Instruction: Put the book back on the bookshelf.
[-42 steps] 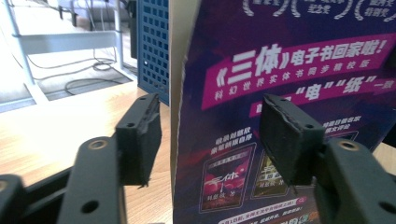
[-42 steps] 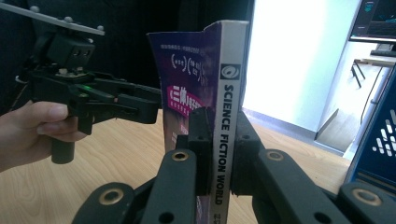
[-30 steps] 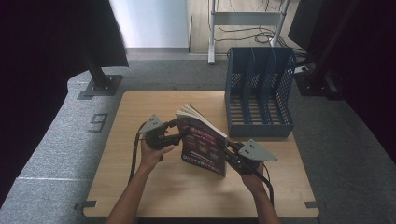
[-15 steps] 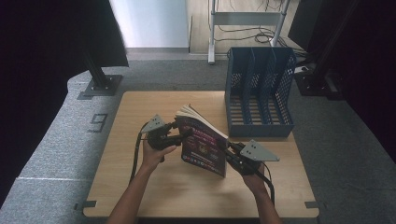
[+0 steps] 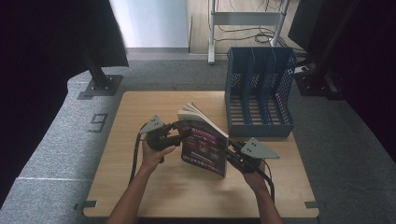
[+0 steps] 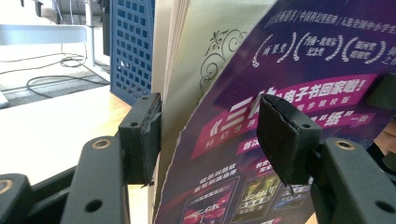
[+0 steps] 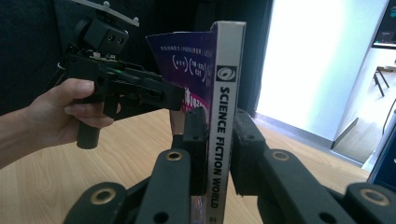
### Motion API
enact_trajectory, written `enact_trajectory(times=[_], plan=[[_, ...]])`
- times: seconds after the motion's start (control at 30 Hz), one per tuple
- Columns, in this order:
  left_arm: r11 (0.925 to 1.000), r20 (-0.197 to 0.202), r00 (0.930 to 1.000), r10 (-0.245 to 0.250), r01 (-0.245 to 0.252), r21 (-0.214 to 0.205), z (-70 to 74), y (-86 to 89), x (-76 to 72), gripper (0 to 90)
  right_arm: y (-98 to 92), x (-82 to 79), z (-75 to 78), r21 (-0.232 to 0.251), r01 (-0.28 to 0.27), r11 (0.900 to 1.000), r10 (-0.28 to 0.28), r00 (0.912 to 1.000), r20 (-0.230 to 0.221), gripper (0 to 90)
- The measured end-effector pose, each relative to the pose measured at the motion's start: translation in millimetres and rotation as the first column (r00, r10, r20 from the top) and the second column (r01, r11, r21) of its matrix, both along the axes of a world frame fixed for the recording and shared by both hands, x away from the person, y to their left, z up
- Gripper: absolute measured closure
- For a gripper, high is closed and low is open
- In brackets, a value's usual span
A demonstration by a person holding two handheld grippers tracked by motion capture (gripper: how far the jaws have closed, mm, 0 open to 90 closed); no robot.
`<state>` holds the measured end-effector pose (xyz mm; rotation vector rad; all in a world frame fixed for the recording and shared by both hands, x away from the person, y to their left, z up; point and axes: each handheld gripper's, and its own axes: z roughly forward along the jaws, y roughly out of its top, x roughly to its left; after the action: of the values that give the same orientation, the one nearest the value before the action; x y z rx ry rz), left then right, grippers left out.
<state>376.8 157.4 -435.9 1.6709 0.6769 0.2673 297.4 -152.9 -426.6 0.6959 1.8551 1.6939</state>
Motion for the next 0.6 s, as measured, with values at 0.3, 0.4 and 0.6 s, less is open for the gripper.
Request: enact_trajectory(times=[0.3,0.4,0.6], plan=[[1.0,0.001,1.0,0.002,-0.002,0.001,-0.6,0.4,0.1,42.9,3.1,2.5,2.7,-0.035,0.012,0.9993,-0.011,0.9999,0.009,78.2],[1.0,0.002,1.0,0.001,-0.001,-0.001,-0.7,1.7,0.7,43.0,3.2,0.6,3.1,-0.04,0.009,0.9992,-0.008,0.9999,0.013,79.9],[0.9997,0.009,0.9999,-0.006,0.007,-0.022,2.0,4.9,3.8,37.1,6.9,-7.7,3.3,-0.065,-0.027,0.9975,0.03,0.999,0.035,80.5]])
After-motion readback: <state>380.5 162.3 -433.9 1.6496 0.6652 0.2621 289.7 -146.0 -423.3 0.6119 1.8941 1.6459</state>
